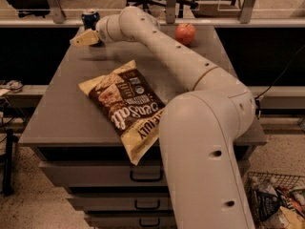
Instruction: Knock pepsi can over
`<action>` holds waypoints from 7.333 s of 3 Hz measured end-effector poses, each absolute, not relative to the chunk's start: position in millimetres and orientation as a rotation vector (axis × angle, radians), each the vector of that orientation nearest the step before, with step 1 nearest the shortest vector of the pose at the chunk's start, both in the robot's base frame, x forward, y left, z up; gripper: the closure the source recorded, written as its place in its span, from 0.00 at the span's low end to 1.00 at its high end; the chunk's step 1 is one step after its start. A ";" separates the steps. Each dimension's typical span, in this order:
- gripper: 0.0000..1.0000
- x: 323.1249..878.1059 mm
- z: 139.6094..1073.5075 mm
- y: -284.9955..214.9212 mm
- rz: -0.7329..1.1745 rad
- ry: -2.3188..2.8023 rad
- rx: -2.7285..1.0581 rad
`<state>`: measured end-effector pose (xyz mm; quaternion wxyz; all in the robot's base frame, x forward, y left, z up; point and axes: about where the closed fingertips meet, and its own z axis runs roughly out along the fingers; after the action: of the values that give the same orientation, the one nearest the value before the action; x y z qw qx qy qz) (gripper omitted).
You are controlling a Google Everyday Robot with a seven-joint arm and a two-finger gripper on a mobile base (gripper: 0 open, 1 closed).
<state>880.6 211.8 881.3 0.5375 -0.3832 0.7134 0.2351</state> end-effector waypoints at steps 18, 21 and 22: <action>0.00 727.7 858.0 43.8 0.261 1.625 -2.238; 0.00 754.1 912.5 -62.5 0.203 1.798 -1.728; 0.00 758.8 941.4 -126.3 0.175 1.811 -1.467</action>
Offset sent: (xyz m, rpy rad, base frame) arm 0.0498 0.0109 0.0170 0.1387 -0.0793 -0.0838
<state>758.8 -126.3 941.4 0.3914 -0.5775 0.7131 0.0690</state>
